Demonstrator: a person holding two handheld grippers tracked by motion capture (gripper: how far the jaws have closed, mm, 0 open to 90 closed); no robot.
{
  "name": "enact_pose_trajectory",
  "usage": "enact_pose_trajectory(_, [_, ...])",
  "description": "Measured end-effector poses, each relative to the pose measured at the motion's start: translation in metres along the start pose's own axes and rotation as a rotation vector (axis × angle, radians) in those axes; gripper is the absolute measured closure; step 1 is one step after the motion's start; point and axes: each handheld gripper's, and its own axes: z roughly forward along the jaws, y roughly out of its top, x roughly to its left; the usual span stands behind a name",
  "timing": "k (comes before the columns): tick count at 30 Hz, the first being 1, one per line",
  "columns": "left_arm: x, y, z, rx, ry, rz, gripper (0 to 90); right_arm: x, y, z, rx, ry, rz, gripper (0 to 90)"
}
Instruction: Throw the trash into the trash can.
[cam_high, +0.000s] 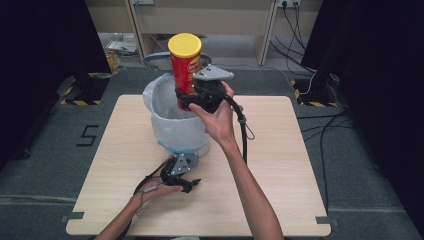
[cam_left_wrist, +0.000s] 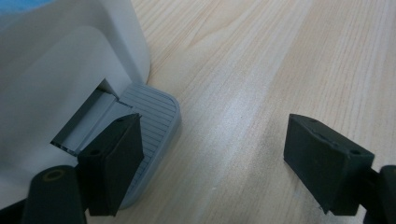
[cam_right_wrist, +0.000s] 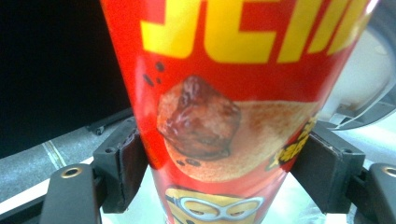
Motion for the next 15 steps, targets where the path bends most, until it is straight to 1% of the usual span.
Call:
enact_pose_trajectory(4, [-0.0002, 0.0000, -0.0001, 0.000, 0.001, -0.001, 18.9, 0.0008, -0.0025, 0.0031, 0.015, 0.015, 0.011, 24.8])
enact_pose_trajectory(5, [-0.0002, 0.0000, 0.0000, 0.000, 0.001, -0.002, 18.9, -0.0002, -0.0051, 0.0052, 0.029, 0.025, 0.022, 24.7])
enact_pose_trajectory(7, [-0.0002, -0.0001, -0.0001, -0.001, 0.002, -0.003, 18.9, -0.0010, -0.0057, 0.0059, 0.033, 0.025, 0.017, 24.6])
enact_pose_trajectory(8, [-0.0002, -0.0001, -0.0001, -0.001, 0.001, -0.003, 18.9, -0.0020, -0.0078, 0.0068, 0.035, 0.030, 0.026, 24.4])
enact_pose_trajectory(12, [-0.0001, -0.0001, -0.0001, 0.000, 0.001, -0.002, 18.9, -0.0031, -0.0095, 0.0073, 0.042, 0.032, 0.031, 23.9])
enact_pose_trajectory(13, [0.0000, -0.0001, -0.0001, -0.001, 0.001, -0.001, 18.9, -0.0032, -0.0095, 0.0074, 0.044, 0.035, 0.040, 23.7])
enact_pose_trajectory(14, [-0.0002, -0.0001, -0.0001, 0.000, 0.001, 0.000, 18.9, -0.0043, -0.0102, 0.0073, 0.048, 0.037, 0.029, 23.0])
enact_pose_trajectory(15, [-0.0002, -0.0001, -0.0001, 0.000, 0.001, 0.000, 18.9, -0.0043, -0.0102, 0.0073, 0.048, 0.037, 0.029, 23.0])
